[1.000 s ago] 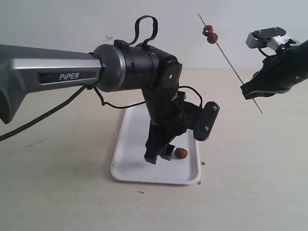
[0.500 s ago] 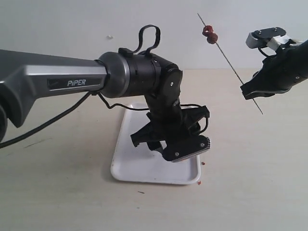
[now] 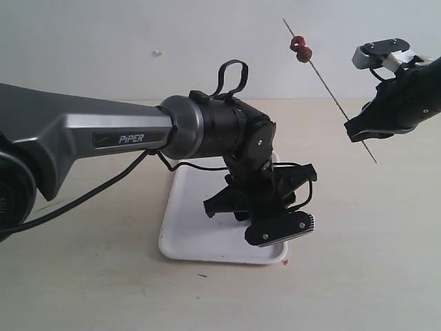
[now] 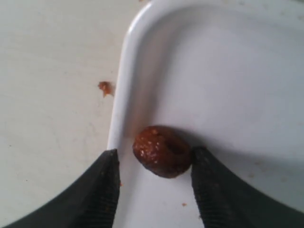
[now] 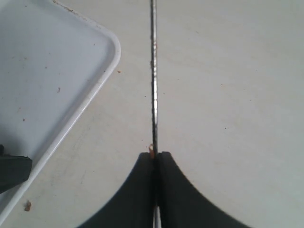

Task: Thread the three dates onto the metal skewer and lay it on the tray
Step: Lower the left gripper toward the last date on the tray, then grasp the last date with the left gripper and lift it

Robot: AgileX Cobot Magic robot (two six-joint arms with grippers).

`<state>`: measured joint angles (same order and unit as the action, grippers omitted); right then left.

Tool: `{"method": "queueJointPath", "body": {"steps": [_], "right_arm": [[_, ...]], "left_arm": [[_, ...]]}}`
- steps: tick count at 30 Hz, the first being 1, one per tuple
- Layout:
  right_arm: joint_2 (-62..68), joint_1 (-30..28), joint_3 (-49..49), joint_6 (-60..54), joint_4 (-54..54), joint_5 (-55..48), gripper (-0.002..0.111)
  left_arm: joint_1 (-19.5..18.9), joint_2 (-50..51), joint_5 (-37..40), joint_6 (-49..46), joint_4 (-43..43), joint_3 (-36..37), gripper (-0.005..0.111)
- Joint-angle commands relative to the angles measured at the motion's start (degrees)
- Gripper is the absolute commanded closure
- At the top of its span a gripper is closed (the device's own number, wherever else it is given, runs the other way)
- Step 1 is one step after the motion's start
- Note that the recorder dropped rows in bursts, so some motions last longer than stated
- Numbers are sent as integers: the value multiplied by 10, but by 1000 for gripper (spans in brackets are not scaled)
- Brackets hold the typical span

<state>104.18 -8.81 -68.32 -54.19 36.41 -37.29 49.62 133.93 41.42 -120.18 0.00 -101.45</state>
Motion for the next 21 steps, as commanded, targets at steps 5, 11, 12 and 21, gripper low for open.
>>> {"method": "queueJointPath", "body": {"steps": [5, 11, 12, 21], "right_arm": [[-4, -2, -1, -1, 1, 7, 108], [-4, -2, -1, -1, 1, 7, 108], [-4, -2, -1, -1, 1, 7, 108], [-4, -2, -1, -1, 1, 7, 108]], "left_arm": [[4, 1, 13, 1, 0, 0, 59], [13, 1, 25, 1, 0, 0, 76], [13, 1, 25, 1, 0, 0, 78], [13, 1, 25, 7, 0, 0, 80]]}}
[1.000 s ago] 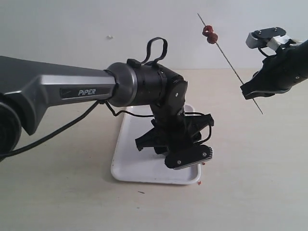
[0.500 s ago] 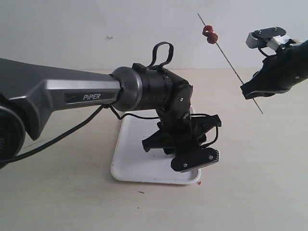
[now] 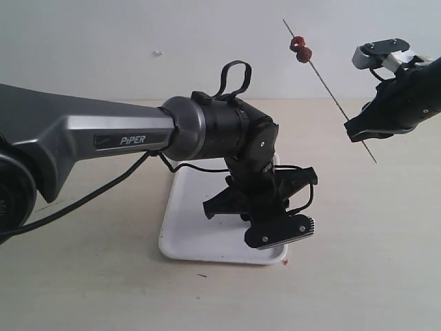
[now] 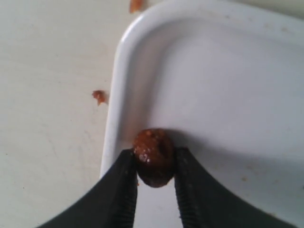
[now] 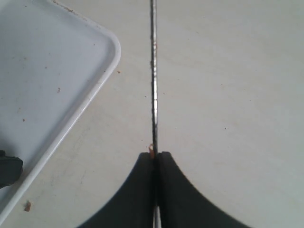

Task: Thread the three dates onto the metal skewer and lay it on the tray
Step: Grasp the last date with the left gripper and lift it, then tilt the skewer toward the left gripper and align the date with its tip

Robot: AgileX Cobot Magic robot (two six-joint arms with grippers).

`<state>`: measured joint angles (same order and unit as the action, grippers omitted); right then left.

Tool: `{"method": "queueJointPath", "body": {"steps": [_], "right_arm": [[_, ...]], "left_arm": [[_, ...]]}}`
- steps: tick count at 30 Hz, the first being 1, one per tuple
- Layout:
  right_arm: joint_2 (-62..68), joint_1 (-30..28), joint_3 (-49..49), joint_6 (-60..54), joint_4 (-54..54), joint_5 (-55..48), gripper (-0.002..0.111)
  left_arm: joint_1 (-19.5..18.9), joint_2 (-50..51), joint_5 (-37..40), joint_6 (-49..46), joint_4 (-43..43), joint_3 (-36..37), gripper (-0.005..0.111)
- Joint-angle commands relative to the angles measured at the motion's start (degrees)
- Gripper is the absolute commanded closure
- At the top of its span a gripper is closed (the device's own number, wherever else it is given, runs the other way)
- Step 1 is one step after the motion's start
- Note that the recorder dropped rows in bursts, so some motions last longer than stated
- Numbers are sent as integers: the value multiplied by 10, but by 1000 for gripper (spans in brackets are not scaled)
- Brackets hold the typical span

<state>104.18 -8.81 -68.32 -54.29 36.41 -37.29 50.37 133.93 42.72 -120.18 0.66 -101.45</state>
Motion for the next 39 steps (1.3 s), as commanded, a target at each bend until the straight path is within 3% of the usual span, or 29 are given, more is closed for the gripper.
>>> {"method": "queueJointPath", "body": {"steps": [1, 4, 8, 19, 24, 32, 39], "right_arm": [[-4, -2, -1, 0, 1, 7, 108], [-4, -2, -1, 0, 2, 7, 108], [-4, -2, -1, 0, 8, 7, 108], [-1, -2, -1, 0, 7, -24, 108], [8, -2, -1, -6, 7, -34, 108], [8, -2, -1, -68, 5, -160, 108], [9, -2, 0, -86, -51, -258, 108]], "left_arm": [[5, 1, 12, 8, -7, 0, 80], [5, -4, 4, 76, -7, 0, 80], [-5, -14, -32, 246, -3, 0, 80], [-83, -39, -120, 403, -7, 0, 80], [-119, -50, -142, 532, -7, 0, 80], [-145, -75, -146, 531, 0, 0, 80], [-145, -84, -147, 523, 95, 0, 80]]}}
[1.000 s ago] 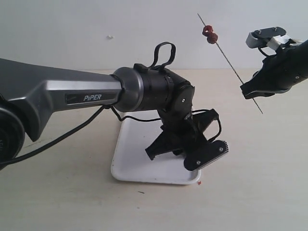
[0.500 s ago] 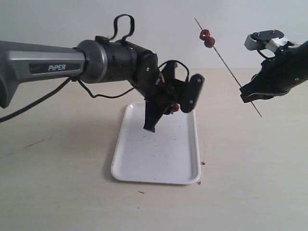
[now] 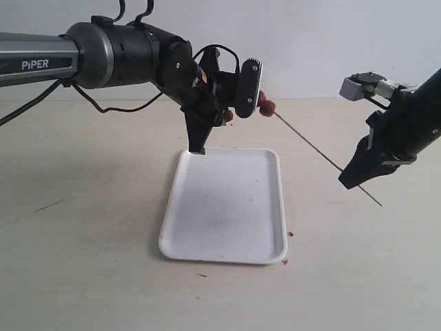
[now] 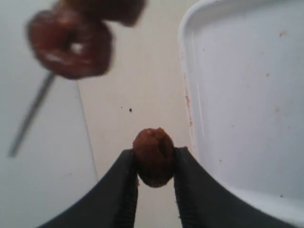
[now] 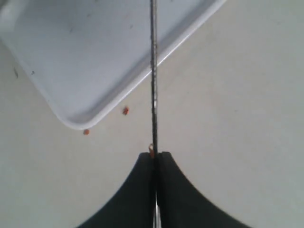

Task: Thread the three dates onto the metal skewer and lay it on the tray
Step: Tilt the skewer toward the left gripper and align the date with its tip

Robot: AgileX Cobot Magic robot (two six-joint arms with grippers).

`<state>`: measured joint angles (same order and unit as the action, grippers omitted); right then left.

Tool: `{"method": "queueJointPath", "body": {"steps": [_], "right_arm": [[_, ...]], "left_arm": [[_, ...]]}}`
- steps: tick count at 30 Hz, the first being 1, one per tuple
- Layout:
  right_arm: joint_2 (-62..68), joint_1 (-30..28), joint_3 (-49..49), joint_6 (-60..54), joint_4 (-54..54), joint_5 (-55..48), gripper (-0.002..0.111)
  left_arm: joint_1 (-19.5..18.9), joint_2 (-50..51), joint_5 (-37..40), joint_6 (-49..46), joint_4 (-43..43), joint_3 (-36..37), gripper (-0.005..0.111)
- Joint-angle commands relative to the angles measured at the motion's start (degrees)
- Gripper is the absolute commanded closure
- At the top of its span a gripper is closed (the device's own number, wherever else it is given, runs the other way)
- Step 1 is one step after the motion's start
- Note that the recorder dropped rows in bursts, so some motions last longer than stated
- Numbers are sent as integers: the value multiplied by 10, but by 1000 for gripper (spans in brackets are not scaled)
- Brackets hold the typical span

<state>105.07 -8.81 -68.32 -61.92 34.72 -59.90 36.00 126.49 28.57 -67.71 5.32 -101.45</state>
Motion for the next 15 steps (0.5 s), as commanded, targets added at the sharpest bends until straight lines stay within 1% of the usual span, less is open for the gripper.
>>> {"method": "queueJointPath", "body": {"steps": [1, 6, 15], "right_arm": [[2, -2, 0, -7, -41, -32, 108], [14, -2, 0, 5, -53, -38, 108], [32, -1, 0, -25, -44, -62, 108]], "left_arm": [[-1, -9, -6, -2, 62, 0, 80], [-1, -9, -16, 7, 108, 0, 80], [-1, -9, -49, 7, 108, 0, 80]]}}
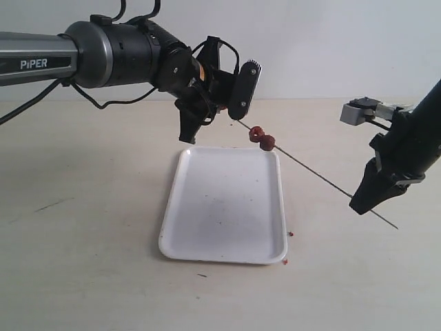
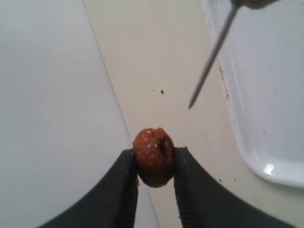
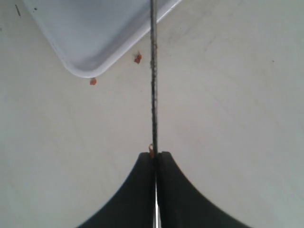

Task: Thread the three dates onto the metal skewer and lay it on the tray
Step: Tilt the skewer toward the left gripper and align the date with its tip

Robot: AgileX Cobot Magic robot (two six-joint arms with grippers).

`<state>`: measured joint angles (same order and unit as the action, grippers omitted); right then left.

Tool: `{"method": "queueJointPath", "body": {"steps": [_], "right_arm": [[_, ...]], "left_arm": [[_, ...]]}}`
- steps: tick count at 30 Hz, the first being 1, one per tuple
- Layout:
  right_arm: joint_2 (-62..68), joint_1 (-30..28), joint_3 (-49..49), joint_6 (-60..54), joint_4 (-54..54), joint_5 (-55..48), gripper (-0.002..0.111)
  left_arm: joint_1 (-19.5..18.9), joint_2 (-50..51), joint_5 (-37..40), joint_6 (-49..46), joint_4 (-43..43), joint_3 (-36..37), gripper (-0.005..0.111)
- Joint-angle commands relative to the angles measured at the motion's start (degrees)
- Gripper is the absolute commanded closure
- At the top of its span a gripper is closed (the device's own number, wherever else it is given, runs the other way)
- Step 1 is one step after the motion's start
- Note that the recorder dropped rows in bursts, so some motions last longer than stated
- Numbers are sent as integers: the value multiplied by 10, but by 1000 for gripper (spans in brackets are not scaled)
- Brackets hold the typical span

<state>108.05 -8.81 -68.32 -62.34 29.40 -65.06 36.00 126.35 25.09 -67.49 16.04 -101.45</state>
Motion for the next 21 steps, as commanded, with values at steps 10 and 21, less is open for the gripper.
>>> {"method": "queueJointPath", "body": {"steps": [10, 21], "right_arm": [[2, -1, 0, -40, 47, 10, 108], [2, -1, 0, -45, 52, 16, 108]], "left_arm": [[0, -8, -12, 5, -4, 0, 80], [1, -8, -5, 5, -4, 0, 80]]}}
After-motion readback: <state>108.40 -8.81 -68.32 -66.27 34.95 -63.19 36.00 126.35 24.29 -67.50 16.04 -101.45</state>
